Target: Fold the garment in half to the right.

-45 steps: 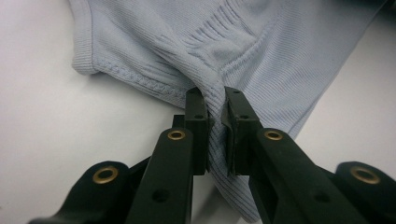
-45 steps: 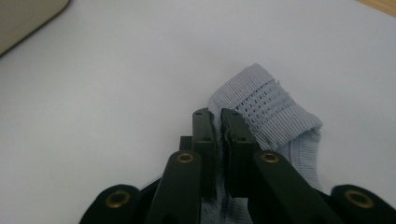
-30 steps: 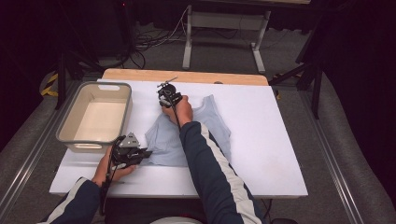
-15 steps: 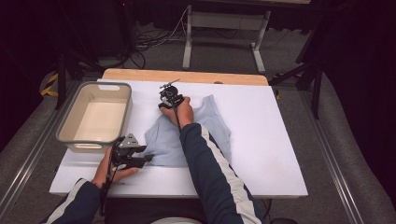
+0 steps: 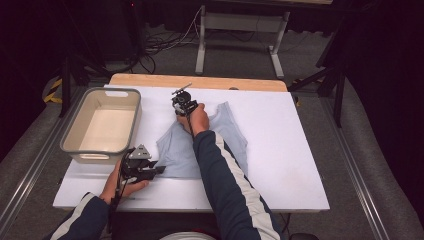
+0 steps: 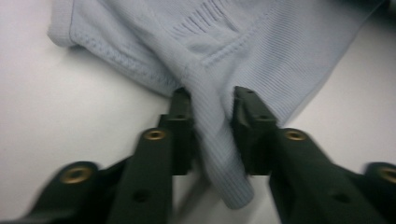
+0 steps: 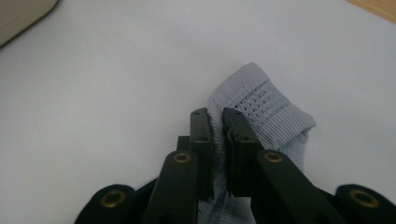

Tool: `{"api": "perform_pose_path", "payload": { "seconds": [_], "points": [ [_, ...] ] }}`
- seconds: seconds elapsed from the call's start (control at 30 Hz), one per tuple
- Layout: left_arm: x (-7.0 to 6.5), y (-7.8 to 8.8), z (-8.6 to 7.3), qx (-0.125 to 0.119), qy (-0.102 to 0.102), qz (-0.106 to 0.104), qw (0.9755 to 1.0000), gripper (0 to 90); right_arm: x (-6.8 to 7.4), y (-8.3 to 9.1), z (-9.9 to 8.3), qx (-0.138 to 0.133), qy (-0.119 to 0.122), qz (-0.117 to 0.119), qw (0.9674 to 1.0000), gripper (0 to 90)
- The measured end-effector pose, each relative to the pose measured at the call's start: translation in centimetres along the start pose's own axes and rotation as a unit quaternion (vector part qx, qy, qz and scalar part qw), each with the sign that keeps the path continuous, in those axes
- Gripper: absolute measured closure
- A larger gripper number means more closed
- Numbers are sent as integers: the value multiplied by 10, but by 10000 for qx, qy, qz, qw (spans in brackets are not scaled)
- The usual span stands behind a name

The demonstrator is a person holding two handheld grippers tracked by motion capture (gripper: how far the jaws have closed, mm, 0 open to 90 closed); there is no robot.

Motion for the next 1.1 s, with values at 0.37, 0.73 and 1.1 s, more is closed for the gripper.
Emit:
{"api": "perform_pose_path", "payload": {
  "seconds": [0.37, 0.73, 1.1],
  "points": [
    [8, 8, 1, -46, -108, 234, 9997, 815, 10, 1, 12, -251, 78, 151, 9995, 862],
    [13, 22, 2, -205, -254, 439, 9985, 813, 28, 18, 30, -732, 335, 347, 9962, 862],
    [18, 30, -2, -177, -480, 792, 9955, 815, 36, 24, 38, -946, 392, 554, 9932, 862]
  ]
}}
Point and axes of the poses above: each handheld gripper's, and its own axes: y roughly backward along the jaws, z roughly out of its top, x roughly to its left, the point moved 9 cm from there along -y, roughly forward along the jaws, and after that the axes turned 14 degrees about z, right-handed, at the moved point
